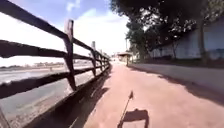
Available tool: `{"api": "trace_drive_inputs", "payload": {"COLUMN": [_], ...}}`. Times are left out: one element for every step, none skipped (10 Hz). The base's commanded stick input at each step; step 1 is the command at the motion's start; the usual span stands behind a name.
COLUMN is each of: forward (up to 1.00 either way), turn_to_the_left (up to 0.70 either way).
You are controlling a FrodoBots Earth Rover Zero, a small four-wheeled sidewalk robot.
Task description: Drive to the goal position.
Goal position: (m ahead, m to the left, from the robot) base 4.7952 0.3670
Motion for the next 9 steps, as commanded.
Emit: {"api": "trace_drive_inputs", "payload": {"forward": [0.7, 0.7, 0.7, 0.7, 0.7, 0.7, 0.7, 0.7, 0.7], "turn_to_the_left": [-0.08, -0.08, -0.08, -0.08, -0.08, -0.08, -0.08, -0.08, -0.08]}}
